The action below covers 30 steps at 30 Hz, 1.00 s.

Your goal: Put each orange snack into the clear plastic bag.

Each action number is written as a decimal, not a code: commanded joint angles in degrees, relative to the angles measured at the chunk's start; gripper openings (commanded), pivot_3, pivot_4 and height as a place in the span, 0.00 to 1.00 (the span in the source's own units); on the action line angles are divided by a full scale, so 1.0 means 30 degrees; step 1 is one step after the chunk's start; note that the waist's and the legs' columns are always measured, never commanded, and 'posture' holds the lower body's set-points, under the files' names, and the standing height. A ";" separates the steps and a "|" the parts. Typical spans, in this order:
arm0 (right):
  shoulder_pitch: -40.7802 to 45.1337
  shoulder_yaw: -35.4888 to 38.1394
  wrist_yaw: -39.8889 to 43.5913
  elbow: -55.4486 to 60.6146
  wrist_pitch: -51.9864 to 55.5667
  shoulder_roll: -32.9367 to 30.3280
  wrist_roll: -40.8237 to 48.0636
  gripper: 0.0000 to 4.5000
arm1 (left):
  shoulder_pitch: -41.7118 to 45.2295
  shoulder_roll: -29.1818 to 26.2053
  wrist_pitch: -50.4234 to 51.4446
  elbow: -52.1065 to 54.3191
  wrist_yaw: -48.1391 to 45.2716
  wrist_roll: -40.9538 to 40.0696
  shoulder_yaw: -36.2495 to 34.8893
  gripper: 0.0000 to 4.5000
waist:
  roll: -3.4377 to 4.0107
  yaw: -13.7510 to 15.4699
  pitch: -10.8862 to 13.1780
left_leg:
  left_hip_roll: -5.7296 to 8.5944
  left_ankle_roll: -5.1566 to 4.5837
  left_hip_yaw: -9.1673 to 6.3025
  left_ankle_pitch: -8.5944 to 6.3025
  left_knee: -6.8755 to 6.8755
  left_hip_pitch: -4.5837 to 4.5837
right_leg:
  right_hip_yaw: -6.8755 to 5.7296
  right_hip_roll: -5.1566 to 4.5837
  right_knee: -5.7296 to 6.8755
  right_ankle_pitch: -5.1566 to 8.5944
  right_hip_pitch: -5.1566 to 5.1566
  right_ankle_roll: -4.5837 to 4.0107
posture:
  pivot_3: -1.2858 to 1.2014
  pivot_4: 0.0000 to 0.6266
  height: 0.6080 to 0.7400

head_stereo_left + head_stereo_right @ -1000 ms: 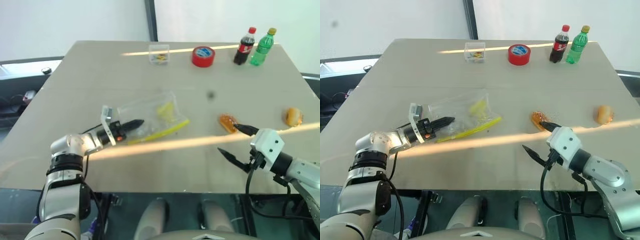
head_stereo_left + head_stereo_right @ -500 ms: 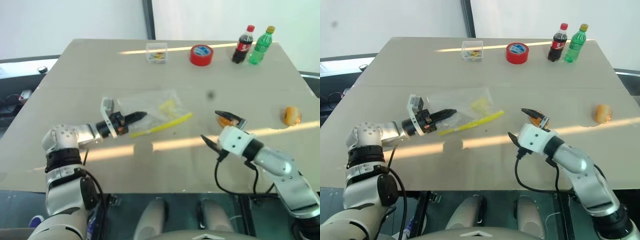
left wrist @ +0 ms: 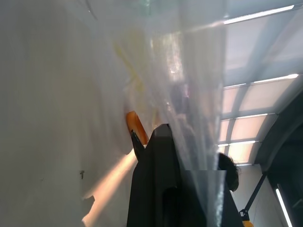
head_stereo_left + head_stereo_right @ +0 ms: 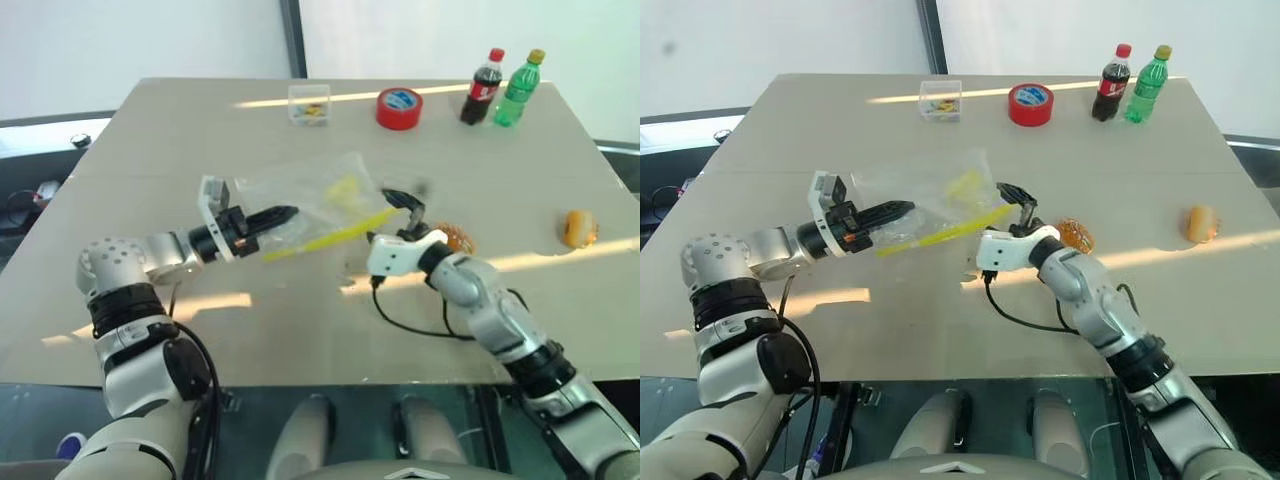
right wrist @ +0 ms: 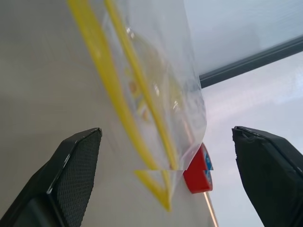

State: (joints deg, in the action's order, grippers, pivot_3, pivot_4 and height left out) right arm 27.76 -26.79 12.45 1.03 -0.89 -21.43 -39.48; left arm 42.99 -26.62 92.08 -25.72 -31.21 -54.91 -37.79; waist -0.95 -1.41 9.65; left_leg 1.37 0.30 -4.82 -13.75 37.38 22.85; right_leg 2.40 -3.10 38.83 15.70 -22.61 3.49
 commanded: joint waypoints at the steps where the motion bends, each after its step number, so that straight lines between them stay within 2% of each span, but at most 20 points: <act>1: 0.0957 -0.0271 -0.1671 -0.1236 -0.0650 0.0520 -0.1332 1.00 | 0.0386 0.0111 0.0140 0.0801 0.0430 -0.0840 -0.0567 0.00 | -0.0004 -0.0049 0.0002 | -0.0001 0.0001 0.0002 0.0001 0.0000 0.0000 | 0.0004 -0.0003 0.0003 0.0000 -0.0001 -0.0001 | 0.52 0.24 1.00; 2: 0.1058 -0.0224 -0.1876 -0.1534 -0.0783 0.0637 -0.1402 0.89 | 0.0392 0.0151 0.0140 0.0831 0.0533 -0.0921 -0.0606 0.00 | -0.0006 -0.0087 0.0003 | 0.0000 0.0001 0.0005 0.0001 0.0001 0.0000 | 0.0009 -0.0005 0.0001 -0.0001 -0.0001 -0.0001 | 0.52 0.24 1.00; 3: 0.1136 -0.0154 -0.2040 -0.1779 -0.0866 0.0761 -0.1391 0.81 | 0.0397 0.0188 0.0140 0.0852 0.0633 -0.0975 -0.0654 0.00 | -0.0010 -0.0128 0.0004 | -0.0002 0.0001 0.0007 0.0000 0.0001 0.0000 | 0.0013 -0.0009 0.0001 -0.0001 -0.0001 -0.0001 | 0.52 0.24 1.00; 9: 0.1448 0.0235 -0.2475 -0.2331 -0.1292 0.1038 -0.1089 0.13 | 0.0449 0.0378 0.0139 0.0936 0.1181 -0.1327 -0.0879 0.00 | -0.0013 -0.0322 0.0006 | -0.0003 0.0001 0.0007 0.0000 -0.0001 -0.0001 | 0.0016 -0.0008 0.0006 -0.0001 -0.0004 -0.0001 | 0.52 0.24 1.00; 10: 0.1480 0.0281 -0.2458 -0.2377 -0.1332 0.1060 -0.0998 0.05 | 0.0462 0.0408 0.0139 0.0953 0.1256 -0.1332 -0.0906 0.00 | -0.0013 -0.0330 0.0006 | -0.0003 0.0001 0.0008 0.0000 -0.0001 -0.0001 | 0.0016 -0.0008 0.0007 -0.0002 -0.0003 -0.0001 | 0.52 0.24 1.00; 11: 0.1572 0.0376 -0.2482 -0.2417 -0.1414 0.1084 -0.0883 0.02 | 0.0435 0.0454 -0.0017 0.1105 0.1269 -0.1314 -0.0838 0.00 | -0.0013 -0.0337 0.0006 | -0.0004 0.0001 0.0008 0.0000 -0.0001 -0.0002 | 0.0018 -0.0008 0.0008 -0.0002 -0.0005 -0.0002 | 0.52 0.24 1.00; 18: 0.2119 0.1767 -0.1678 -0.2671 -0.1438 0.0987 0.0938 0.02 | -0.1000 0.0775 -0.4806 0.4041 0.0989 0.0286 0.1254 0.00 | -0.0026 -0.0328 0.0015 | -0.0023 0.0003 0.0026 0.0000 -0.0009 -0.0002 | 0.0039 -0.0012 0.0007 -0.0003 -0.0009 -0.0003 | 0.52 0.24 1.00; 22: 0.2986 0.3004 -0.0334 -0.3261 -0.1405 0.0166 0.2567 0.00 | -0.3787 -0.1531 -1.0804 0.8620 -0.1352 0.4417 0.6077 0.41 | -0.0037 -0.0364 0.0029 | -0.0036 0.0003 0.0062 -0.0001 -0.0036 -0.0001 | 0.0067 -0.0009 0.0005 -0.0006 -0.0036 -0.0007 | 0.52 0.24 1.00; 24: 0.3580 0.3284 0.0504 -0.3846 -0.1224 -0.0202 0.3061 0.00 | -0.4636 -0.2215 -1.4274 1.0268 -0.1389 0.6719 0.7503 0.58 | -0.0036 -0.0314 0.0032 | -0.0037 0.0004 0.0071 0.0000 -0.0055 -0.0002 | 0.0076 -0.0011 0.0001 -0.0006 -0.0044 -0.0009 | 0.52 0.24 1.00; 25: 0.3986 0.3401 0.1072 -0.4258 -0.1097 -0.0368 0.3380 0.00 | -0.5029 -0.2480 -1.6226 1.1242 -0.1576 0.7776 0.8035 0.69 | -0.0035 -0.0296 0.0032 | -0.0043 0.0004 0.0076 -0.0001 -0.0062 -0.0001 | 0.0079 -0.0011 -0.0010 -0.0007 -0.0045 -0.0011 | 0.52 0.24 1.00; 26: 0.4453 0.3574 0.1621 -0.4717 -0.0728 -0.0415 0.3745 0.00 | -0.5600 -0.2919 -1.9083 1.2229 -0.1774 0.9598 0.8958 0.73 | -0.0040 -0.0250 0.0034 | -0.0044 0.0004 0.0079 -0.0001 -0.0067 -0.0001 | 0.0080 -0.0012 -0.0010 -0.0007 -0.0045 -0.0011 | 0.52 0.24 1.00; 28: 0.5257 0.3819 0.2366 -0.5460 -0.0129 -0.0296 0.4338 0.00 | -0.6565 -0.3628 -2.2078 1.3652 -0.2241 1.1643 1.0137 0.73 | -0.0042 -0.0273 0.0046 | -0.0052 0.0002 0.0093 -0.0002 -0.0074 0.0005 | 0.0085 -0.0018 -0.0030 -0.0010 -0.0047 -0.0016 | 0.52 0.24 1.00; 30: 0.6004 0.3954 0.2786 -0.6129 0.0384 -0.0071 0.4772 0.00 | -0.7204 -0.3815 -2.4748 1.4646 -0.1450 1.3867 1.0987 0.73 | -0.0037 -0.0269 0.0046 | -0.0052 -0.0001 0.0107 -0.0004 -0.0093 0.0005 | 0.0095 -0.0021 -0.0050 -0.0010 -0.0049 -0.0016 | 0.52 0.24 1.00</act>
State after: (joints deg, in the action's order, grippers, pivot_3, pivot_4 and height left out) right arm 44.14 -16.73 19.94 -17.69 -0.35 -21.92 -26.54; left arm 21.76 -37.55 23.58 15.09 -36.25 -17.28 -5.88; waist -1.06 -2.22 9.79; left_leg 1.21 0.29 -4.49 -13.76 37.05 22.86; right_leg 2.70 -3.17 38.63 15.67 -22.76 3.44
